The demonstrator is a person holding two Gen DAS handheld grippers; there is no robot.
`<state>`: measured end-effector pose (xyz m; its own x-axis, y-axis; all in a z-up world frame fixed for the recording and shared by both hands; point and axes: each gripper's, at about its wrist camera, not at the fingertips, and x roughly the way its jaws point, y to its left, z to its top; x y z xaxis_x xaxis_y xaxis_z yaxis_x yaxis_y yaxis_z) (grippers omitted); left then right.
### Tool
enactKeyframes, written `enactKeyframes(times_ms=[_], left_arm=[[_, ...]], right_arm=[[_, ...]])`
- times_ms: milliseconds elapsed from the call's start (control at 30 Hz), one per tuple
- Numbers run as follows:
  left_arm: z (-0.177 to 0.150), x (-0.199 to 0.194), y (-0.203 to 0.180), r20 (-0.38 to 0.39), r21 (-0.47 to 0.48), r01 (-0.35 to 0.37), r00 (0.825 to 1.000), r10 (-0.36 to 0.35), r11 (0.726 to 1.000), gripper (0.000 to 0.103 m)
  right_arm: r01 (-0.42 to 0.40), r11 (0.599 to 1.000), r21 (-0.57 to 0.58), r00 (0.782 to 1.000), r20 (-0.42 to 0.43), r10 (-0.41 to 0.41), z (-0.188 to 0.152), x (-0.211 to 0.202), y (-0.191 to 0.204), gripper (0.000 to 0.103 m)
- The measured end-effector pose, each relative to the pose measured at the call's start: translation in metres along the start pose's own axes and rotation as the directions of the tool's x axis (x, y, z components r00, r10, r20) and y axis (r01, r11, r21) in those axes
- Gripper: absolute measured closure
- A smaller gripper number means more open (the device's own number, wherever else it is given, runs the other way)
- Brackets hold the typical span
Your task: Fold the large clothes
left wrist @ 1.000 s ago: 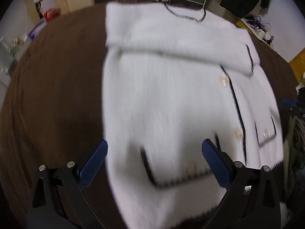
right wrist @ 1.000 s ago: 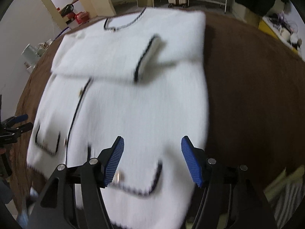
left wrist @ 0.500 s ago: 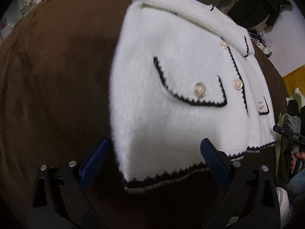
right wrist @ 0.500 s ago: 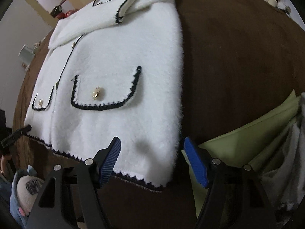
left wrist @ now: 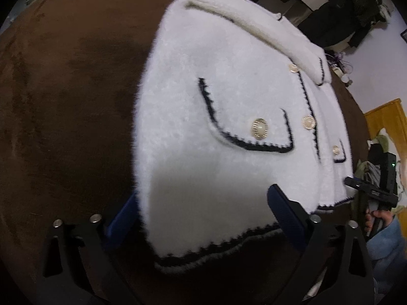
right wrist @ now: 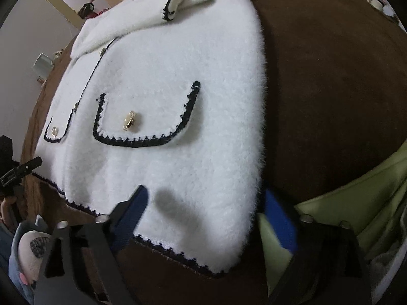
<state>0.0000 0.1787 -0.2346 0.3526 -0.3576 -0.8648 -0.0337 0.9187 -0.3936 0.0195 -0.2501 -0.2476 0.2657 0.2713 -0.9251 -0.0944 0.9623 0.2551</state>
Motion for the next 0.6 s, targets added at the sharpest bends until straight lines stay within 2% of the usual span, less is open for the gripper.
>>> enactKeyframes(times_ms=[33,100,133,167,267,367,467,600], left_arm=[[0.0,0.0,-0.004,-0.007,0.016,0.003,1.0,-0.003,1.0,0.02],[-0.002,0.0,-0.01,-0.01,0.05,-0.008,1.0,0.008,0.999,0.032],[-0.002,0.001,-0.013,-0.012,0.065,-0.023,1.0,0.024,0.998,0.046],[-0.002,0.003,-0.015,-0.016,0.073,-0.044,0.999,0.046,0.996,0.056],[0.001,0.003,-0.012,-0.01,0.058,-0.041,0.999,0.041,0.997,0.071],[0.001,0.003,-0.014,-0.008,0.058,-0.076,0.997,0.077,0.995,0.083],[0.001,0.002,-0.022,0.002,0.069,-0.108,0.994,0.108,0.992,0.086],[0.001,-0.003,-0.019,0.012,0.044,-0.085,0.996,0.085,0.995,0.087]], right_arm=[[-0.015,1.0,0.007,1.0,0.006,0.014,-0.002,-0.002,0.0,0.043],[-0.047,0.999,0.027,0.999,0.007,0.047,-0.005,-0.006,0.002,0.05],[-0.047,0.999,0.019,0.999,0.008,0.046,-0.008,-0.006,0.005,0.06],[-0.046,0.999,0.01,0.999,0.004,0.046,-0.009,-0.007,0.009,0.066],[-0.033,0.999,0.017,0.999,0.017,0.032,-0.011,-0.008,0.012,0.089],[-0.038,0.999,0.031,0.999,0.04,0.037,-0.006,-0.008,0.014,0.091],[-0.018,1.0,0.007,0.998,0.064,0.018,-0.009,-0.018,0.021,0.092],[-0.016,1.0,-0.017,0.995,0.101,0.017,-0.006,-0.028,0.032,0.093]])
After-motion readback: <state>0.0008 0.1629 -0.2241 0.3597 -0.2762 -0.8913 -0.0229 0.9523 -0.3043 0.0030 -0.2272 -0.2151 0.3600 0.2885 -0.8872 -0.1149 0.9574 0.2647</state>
